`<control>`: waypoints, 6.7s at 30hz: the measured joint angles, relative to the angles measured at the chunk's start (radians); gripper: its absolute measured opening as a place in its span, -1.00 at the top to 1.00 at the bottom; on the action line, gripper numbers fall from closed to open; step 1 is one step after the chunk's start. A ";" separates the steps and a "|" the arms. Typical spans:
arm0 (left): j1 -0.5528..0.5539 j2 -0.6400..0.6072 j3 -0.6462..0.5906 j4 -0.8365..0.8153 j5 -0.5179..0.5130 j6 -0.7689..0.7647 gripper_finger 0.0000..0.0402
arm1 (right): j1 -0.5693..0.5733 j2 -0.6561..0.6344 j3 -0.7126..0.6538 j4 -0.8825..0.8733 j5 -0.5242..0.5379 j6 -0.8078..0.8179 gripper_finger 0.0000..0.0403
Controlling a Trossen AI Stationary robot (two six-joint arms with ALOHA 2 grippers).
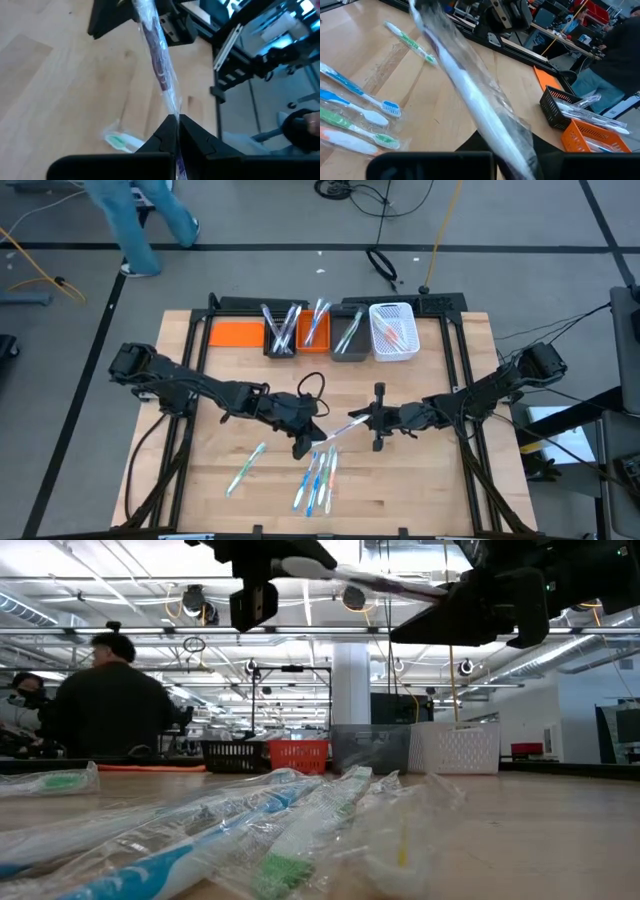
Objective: Pick & Place Toothbrushes
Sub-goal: Put the violet toothbrush into the black basket
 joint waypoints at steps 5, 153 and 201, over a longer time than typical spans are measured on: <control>0.014 0.000 0.000 -0.032 0.008 0.043 0.96 | 0.000 0.000 0.000 -0.004 -0.003 0.001 1.00; 0.043 -0.188 0.000 0.294 -0.267 0.651 0.14 | -0.065 -0.007 0.023 0.477 -0.030 0.094 0.95; 0.081 -0.175 0.000 0.212 -0.401 0.592 0.99 | -0.128 -0.006 0.023 0.223 -0.023 0.153 0.07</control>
